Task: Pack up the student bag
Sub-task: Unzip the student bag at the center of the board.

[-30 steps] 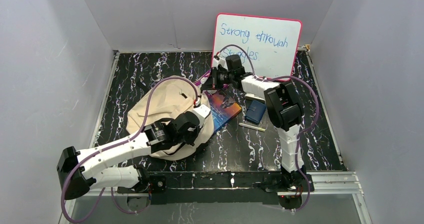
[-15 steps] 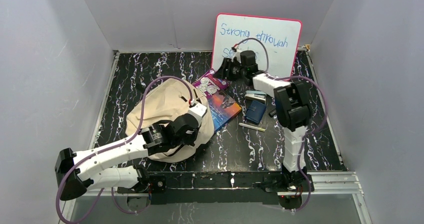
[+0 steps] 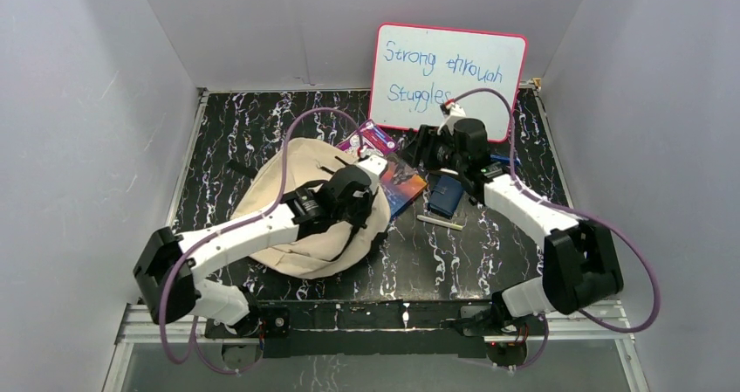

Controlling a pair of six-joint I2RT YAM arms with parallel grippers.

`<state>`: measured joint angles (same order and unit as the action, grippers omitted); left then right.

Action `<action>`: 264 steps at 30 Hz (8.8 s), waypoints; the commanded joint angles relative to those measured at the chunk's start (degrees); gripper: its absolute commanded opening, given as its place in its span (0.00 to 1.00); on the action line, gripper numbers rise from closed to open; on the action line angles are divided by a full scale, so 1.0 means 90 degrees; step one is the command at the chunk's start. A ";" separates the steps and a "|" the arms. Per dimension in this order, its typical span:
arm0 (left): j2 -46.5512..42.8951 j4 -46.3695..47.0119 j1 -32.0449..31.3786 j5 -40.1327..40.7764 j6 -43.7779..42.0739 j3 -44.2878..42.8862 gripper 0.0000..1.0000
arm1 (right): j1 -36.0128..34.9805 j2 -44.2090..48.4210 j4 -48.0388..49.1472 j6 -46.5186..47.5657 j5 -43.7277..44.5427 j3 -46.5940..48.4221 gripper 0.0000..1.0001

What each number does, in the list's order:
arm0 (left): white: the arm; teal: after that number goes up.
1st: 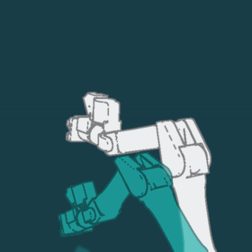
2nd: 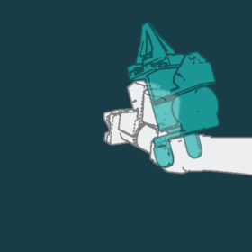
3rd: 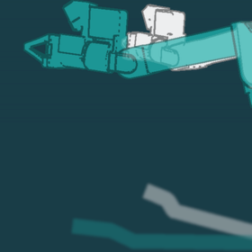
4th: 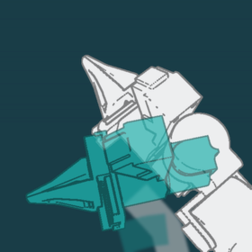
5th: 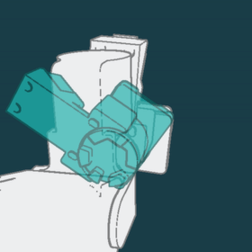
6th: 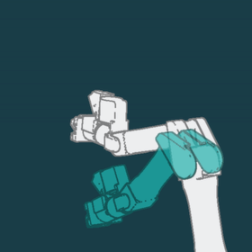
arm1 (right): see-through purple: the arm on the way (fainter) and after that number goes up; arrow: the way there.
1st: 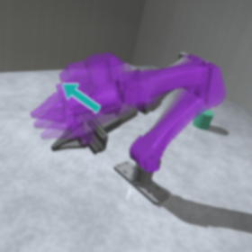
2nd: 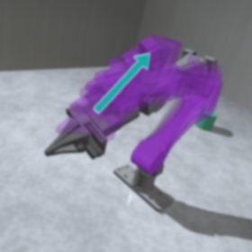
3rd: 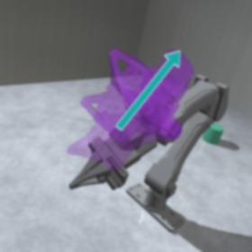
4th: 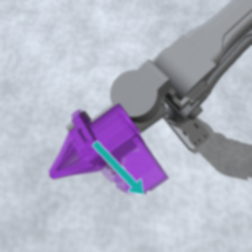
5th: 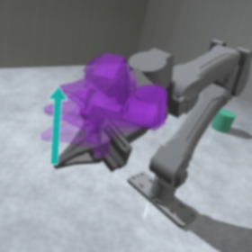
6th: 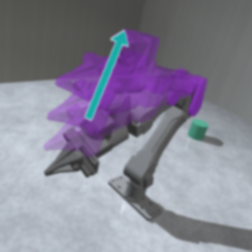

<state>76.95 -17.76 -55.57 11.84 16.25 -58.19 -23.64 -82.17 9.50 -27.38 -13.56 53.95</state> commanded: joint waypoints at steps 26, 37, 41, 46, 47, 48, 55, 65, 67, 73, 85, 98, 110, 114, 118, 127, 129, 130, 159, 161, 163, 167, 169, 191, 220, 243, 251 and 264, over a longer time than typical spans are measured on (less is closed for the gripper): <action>-0.0498 0.0215 0.0530 -0.2187 0.0371 0.0643 0.63 | 0.0011 0.2124 -0.0826 -0.0897 0.0046 -0.2224 0.71; -0.0260 0.0429 0.0530 -0.2222 0.0317 0.0662 0.16 | 0.0015 0.2237 -0.0927 -0.0972 0.0079 -0.2304 0.70; -0.0404 0.0305 0.0530 -0.2008 0.0230 0.0518 0.00 | 0.0011 0.2221 -0.0947 -0.0995 0.0069 -0.2294 0.70; -0.0552 -0.0370 0.0622 -0.0984 0.0142 0.0060 0.00 | 0.0009 0.2236 -0.0969 -0.1040 -0.0044 -0.2223 0.69; -0.0586 -0.0491 0.0661 -0.0801 0.0111 -0.0048 0.00 | 0.0001 0.2243 -0.1033 -0.1039 -0.0064 -0.2143 0.69; -0.0633 -0.0597 0.0695 -0.0625 0.0072 -0.0155 0.00 | -0.0004 0.2262 -0.1330 -0.1082 -0.0003 -0.2028 0.69; -0.0979 -0.0879 0.1016 0.0183 -0.0243 -0.0745 0.00 | -0.0469 0.2417 -0.1670 -0.1515 0.0159 -0.1411 0.70; -0.0932 -0.1211 0.1931 0.0517 -0.0752 -0.1621 0.00 | -0.1910 0.1490 -0.1489 -0.1836 0.0760 -0.0655 0.78; -0.0933 -0.1226 0.2016 0.0480 -0.0867 -0.1732 0.00 | -0.2103 0.1189 -0.1590 -0.1815 0.0939 -0.0438 0.80; -0.0927 -0.1211 0.2048 0.0013 -0.0934 -0.1747 0.00 | -0.2287 0.1117 -0.1115 -0.1743 0.1425 0.0001 0.80; -0.1377 -0.0742 0.2045 -0.1270 -0.1315 -0.0945 0.00 | -0.2281 0.0178 -0.1045 -0.4264 0.1693 0.1031 0.81; -0.1245 -0.0751 0.2044 -0.2342 -0.1578 -0.0542 0.00 | -0.2276 -0.0250 -0.0560 -0.5065 0.1011 0.0634 0.78; -0.1115 -0.0727 0.2044 -0.2227 -0.1547 -0.0472 0.00 | -0.2276 0.0968 -0.1272 -0.4712 0.2451 0.0422 0.80; -0.1080 -0.0731 0.2046 -0.2385 -0.1561 -0.0488 0.00 | -0.2279 0.0420 -0.1113 -0.4660 0.1989 0.0691 0.80; -0.1096 -0.0728 0.2045 -0.2429 -0.1555 -0.0469 0.00 | -0.2284 -0.0212 -0.1104 -0.4578 0.1376 0.1083 0.77; -0.1001 -0.0807 0.2046 -0.2440 -0.1527 -0.0477 0.12 | -0.2269 -0.0302 -0.0246 -0.4671 0.0970 0.0799 0.25; -0.0923 -0.0837 0.2045 -0.2455 -0.1510 -0.0492 0.22 | -0.2282 -0.0269 -0.0236 -0.4649 0.0964 0.0802 0.14; -0.0885 -0.0837 0.2044 -0.2483 -0.1490 -0.0497 0.26 | -0.2280 -0.0258 -0.0230 -0.4643 0.0968 0.0802 0.09; -0.0342 -0.0769 0.1302 -0.0261 -0.1535 -0.0739 0.00 | -0.2268 0.0152 -0.0171 -0.4613 0.1136 0.0407 0.10; -0.0436 -0.0838 0.1302 0.0065 -0.1551 -0.0799 0.00 | -0.2271 0.0279 -0.0329 -0.4425 0.1302 0.0367 0.28; -0.0505 -0.0913 0.1302 0.0358 -0.1566 -0.0896 0.00 | -0.2266 0.0457 -0.0621 -0.4175 0.1570 0.0334 0.45; -0.0501 -0.1087 0.1391 0.0722 -0.1518 -0.1211 0.00 | -0.2271 0.1038 -0.1261 -0.3441 0.2228 0.0133 0.56; -0.0467 -0.1158 0.1524 0.0696 -0.1485 -0.1364 0.00 | -0.2269 0.1340 -0.1515 -0.3077 0.2408 -0.0035 0.60; -0.1172 -0.1601 0.1856 0.1561 -0.1280 -0.2003 0.00 | -0.2278 -0.0288 -0.2092 -0.2577 0.1546 0.0390 0.33; -0.2059 -0.2369 0.1858 0.3600 -0.0920 -0.1811 0.00 | -0.2211 -0.2556 -0.1599 -0.0286 0.0485 0.3319 0.37; -0.2229 -0.1438 0.1875 0.2013 -0.0739 -0.0575 0.00 | -0.0919 -0.0704 -0.0810 -0.0546 -0.2143 0.0568 0.60; -0.2032 -0.1270 0.1891 0.1905 -0.0897 -0.0639 0.00 | -0.1637 -0.0804 0.0436 -0.1767 -0.1784 0.0561 0.91; -0.2038 -0.1286 0.1954 0.1839 -0.0955 -0.0619 0.00 | -0.2426 -0.2408 -0.0994 -0.1227 -0.0149 0.2380 0.73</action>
<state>59.53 -31.31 -38.68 28.14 8.34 -61.49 -44.03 -100.64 4.36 -40.66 -20.23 70.22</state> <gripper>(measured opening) 0.027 0.808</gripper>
